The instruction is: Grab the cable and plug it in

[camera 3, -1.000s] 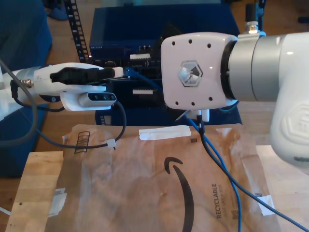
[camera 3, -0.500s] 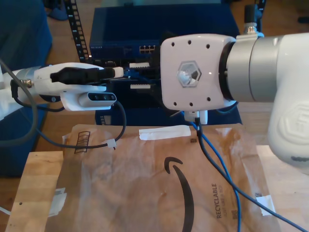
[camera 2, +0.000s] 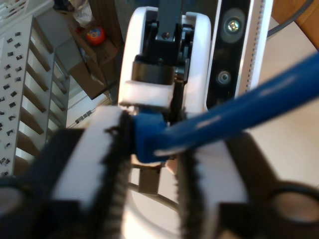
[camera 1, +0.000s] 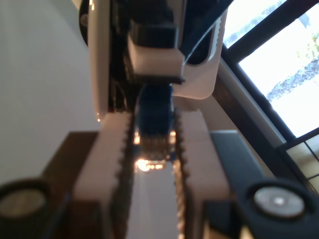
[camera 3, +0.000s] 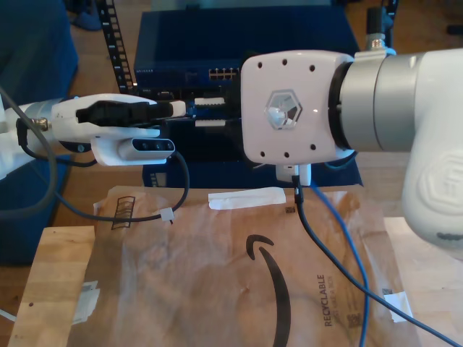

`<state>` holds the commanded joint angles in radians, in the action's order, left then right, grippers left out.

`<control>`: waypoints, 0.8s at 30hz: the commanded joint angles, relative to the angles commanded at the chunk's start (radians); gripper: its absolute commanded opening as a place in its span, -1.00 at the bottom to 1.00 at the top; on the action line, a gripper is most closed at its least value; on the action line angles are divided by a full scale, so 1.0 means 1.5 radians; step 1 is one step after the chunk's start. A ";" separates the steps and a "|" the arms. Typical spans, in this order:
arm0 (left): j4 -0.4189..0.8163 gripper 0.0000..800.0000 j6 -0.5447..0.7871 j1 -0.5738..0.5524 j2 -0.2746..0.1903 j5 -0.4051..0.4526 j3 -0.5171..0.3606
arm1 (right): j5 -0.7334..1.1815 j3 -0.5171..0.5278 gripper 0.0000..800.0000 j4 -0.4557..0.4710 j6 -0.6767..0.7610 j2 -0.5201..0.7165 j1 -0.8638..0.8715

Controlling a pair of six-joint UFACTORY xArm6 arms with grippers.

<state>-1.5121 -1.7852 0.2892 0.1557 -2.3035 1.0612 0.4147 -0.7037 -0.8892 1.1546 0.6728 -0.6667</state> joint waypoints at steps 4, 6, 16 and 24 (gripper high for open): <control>0.000 0.28 0.002 0.001 -0.002 0.002 -0.007 | 0.000 0.000 -0.97 0.000 -0.001 0.000 0.000; -0.001 0.93 0.005 0.003 -0.003 0.004 -0.006 | 0.000 0.000 -0.98 0.000 -0.001 0.000 0.000; 0.065 0.99 0.014 0.114 -0.020 0.082 0.063 | -0.093 0.000 -0.97 0.003 0.013 -0.049 0.050; 0.375 0.99 0.133 0.241 -0.055 0.082 0.143 | -0.274 0.038 -0.91 0.111 0.024 -0.098 0.087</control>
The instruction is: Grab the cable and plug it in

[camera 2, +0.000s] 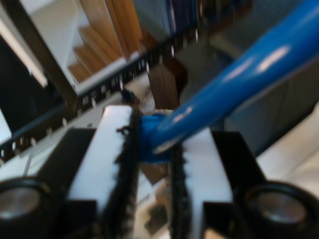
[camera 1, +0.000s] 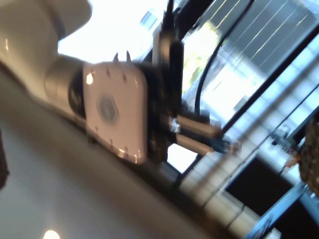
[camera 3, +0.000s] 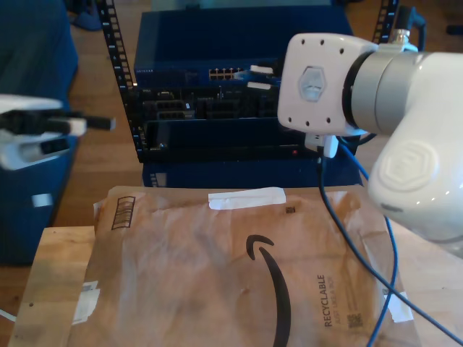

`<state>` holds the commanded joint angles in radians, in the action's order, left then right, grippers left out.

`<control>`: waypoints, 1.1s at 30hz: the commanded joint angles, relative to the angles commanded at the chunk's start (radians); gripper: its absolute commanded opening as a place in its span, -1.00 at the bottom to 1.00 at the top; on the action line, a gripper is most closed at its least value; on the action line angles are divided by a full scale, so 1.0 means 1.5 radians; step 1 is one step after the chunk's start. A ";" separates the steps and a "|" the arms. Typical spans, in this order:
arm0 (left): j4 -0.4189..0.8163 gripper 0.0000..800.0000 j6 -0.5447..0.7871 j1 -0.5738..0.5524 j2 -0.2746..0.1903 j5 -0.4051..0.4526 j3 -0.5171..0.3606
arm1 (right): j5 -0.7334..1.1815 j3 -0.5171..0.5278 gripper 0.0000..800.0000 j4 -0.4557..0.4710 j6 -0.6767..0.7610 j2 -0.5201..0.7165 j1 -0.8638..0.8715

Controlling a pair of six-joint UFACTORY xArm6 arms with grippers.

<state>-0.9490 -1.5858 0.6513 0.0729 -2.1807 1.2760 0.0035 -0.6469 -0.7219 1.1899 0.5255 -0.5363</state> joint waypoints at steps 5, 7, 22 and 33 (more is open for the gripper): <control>0.200 0.99 0.173 0.064 -0.026 0.000 -0.005 | -0.129 0.044 -0.91 0.025 -0.001 -0.015 0.001; 0.249 0.99 0.230 0.120 -0.026 0.002 -0.012 | -0.158 0.063 -0.91 0.035 -0.001 -0.016 0.001; 0.574 0.99 0.559 0.257 -0.252 0.192 -0.390 | -0.517 0.157 -0.90 0.043 -0.125 -0.102 0.000; 0.620 0.99 0.637 0.354 -0.299 0.250 -0.495 | -0.649 0.092 -0.90 -0.054 -0.248 -0.256 -0.091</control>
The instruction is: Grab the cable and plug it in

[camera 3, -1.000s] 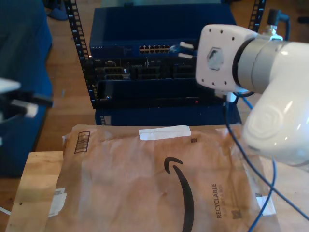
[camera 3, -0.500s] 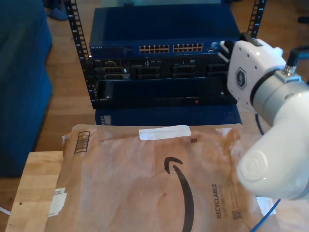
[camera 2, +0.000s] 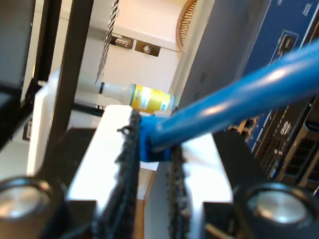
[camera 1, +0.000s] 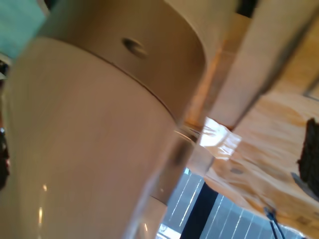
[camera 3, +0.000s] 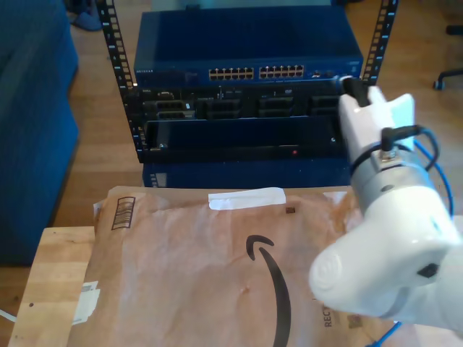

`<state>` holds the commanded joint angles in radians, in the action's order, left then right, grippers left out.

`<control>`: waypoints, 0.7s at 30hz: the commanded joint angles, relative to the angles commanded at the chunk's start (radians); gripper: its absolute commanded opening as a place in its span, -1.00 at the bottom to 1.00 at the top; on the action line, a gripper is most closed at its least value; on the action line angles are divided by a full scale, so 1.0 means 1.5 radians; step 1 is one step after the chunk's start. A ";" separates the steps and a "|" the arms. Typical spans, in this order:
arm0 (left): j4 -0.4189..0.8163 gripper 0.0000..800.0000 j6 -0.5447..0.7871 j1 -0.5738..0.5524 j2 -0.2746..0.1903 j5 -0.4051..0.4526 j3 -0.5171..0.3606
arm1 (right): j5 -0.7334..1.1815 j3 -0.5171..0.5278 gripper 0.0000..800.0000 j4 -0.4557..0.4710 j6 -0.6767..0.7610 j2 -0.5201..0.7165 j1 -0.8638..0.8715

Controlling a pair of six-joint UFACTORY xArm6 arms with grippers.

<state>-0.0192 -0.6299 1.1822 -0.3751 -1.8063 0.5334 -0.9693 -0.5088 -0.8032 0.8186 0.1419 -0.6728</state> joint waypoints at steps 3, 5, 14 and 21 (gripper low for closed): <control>0.000 0.99 0.018 0.007 -0.014 0.001 -0.001 | -0.013 -0.019 -0.90 -0.032 -0.059 -0.032 -0.021; 0.000 0.99 0.032 0.015 -0.027 0.001 -0.001 | -0.024 -0.040 -0.89 -0.041 -0.071 -0.050 -0.026; 0.092 0.99 0.091 0.090 -0.030 0.099 -0.058 | -0.026 -0.074 -0.90 -0.051 -0.071 -0.080 -0.036; 0.115 0.99 0.157 0.181 -0.030 0.165 -0.075 | -0.025 -0.083 -0.91 -0.065 -0.072 -0.080 -0.036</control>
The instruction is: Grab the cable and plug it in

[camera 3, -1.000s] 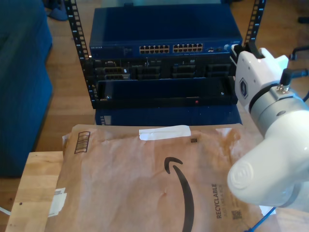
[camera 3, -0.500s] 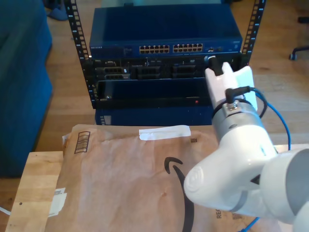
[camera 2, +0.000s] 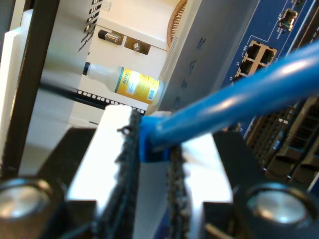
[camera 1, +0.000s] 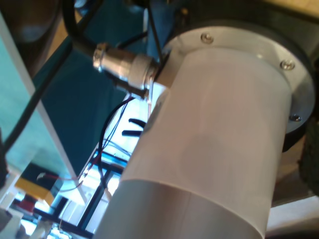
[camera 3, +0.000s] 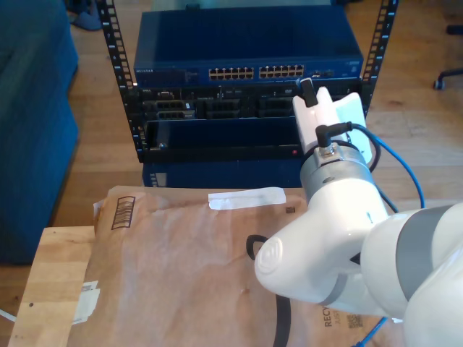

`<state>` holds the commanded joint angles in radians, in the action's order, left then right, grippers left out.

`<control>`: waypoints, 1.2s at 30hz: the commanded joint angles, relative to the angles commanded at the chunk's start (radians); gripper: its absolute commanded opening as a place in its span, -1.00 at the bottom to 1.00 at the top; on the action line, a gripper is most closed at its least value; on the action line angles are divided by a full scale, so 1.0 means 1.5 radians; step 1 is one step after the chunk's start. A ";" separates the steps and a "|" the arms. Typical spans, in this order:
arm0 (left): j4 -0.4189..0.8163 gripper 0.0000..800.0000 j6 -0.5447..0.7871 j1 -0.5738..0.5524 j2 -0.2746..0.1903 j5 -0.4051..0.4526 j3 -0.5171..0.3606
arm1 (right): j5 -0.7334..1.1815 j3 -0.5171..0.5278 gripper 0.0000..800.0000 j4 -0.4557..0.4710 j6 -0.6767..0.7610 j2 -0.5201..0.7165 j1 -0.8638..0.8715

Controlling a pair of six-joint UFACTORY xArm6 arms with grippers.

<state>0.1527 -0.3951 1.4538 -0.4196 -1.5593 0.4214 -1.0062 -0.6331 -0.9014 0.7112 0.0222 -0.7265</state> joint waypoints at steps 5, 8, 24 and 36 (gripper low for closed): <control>-0.002 0.99 0.054 0.029 -0.001 0.017 -0.004 | 0.000 0.000 -0.91 -0.006 -0.001 0.000 0.001; -0.002 0.99 0.062 0.032 -0.010 0.032 -0.013 | 0.000 -0.003 -0.91 -0.008 -0.001 0.000 0.000; 0.000 0.99 0.167 0.089 -0.053 0.119 -0.106 | 0.002 -0.055 -0.96 -0.010 -0.001 -0.054 0.000; -0.005 1.00 0.191 0.114 -0.042 0.272 -0.189 | 0.005 -0.060 -0.99 -0.008 -0.001 -0.069 -0.006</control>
<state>0.1450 -0.1082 1.6241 -0.4826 -1.1512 0.1375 -0.9985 -0.7236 -0.9137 0.7096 -0.0806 -0.7357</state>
